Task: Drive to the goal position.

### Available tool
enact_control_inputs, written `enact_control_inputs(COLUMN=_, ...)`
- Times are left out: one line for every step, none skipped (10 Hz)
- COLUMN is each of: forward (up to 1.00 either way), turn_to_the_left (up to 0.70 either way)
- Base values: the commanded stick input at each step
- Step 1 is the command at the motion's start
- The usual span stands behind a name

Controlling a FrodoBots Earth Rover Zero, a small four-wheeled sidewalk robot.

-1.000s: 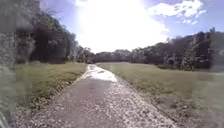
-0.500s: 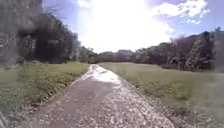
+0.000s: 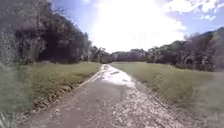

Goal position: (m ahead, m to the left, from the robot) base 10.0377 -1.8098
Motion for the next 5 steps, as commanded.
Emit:
enact_control_inputs(forward=0.7, turn_to_the_left=0.0)
enact_control_inputs(forward=0.7, turn_to_the_left=0.0)
enact_control_inputs(forward=0.7, turn_to_the_left=0.0)
enact_control_inputs(forward=0.7, turn_to_the_left=0.0)
enact_control_inputs(forward=0.7, turn_to_the_left=0.0)
